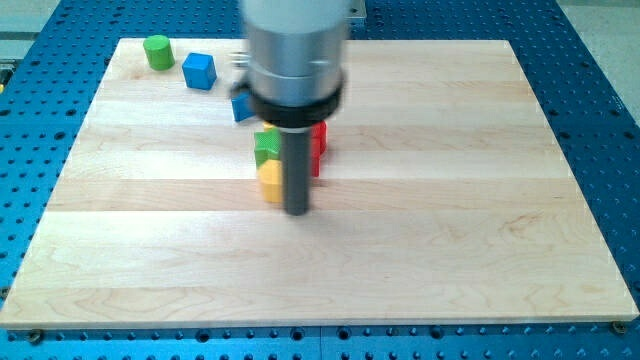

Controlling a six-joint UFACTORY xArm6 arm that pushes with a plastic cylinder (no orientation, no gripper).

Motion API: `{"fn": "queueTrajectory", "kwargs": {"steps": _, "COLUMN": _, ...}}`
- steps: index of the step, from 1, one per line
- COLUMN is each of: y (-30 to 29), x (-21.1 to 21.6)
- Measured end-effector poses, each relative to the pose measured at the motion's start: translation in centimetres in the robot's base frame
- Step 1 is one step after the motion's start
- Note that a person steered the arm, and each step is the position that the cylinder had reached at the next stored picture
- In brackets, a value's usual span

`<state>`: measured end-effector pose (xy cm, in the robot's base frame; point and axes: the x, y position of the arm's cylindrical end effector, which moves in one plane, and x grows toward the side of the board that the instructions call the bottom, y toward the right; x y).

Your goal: Move the hexagon into the green star

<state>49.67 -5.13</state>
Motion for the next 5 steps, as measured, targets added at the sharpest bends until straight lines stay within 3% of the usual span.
{"fn": "queueTrajectory", "kwargs": {"steps": 1, "y": 2.1, "x": 0.1}}
{"fn": "queueTrajectory", "kwargs": {"steps": 4, "y": -7.1, "x": 1.1}}
{"fn": "queueTrajectory", "kwargs": {"steps": 5, "y": -6.0, "x": -2.5}}
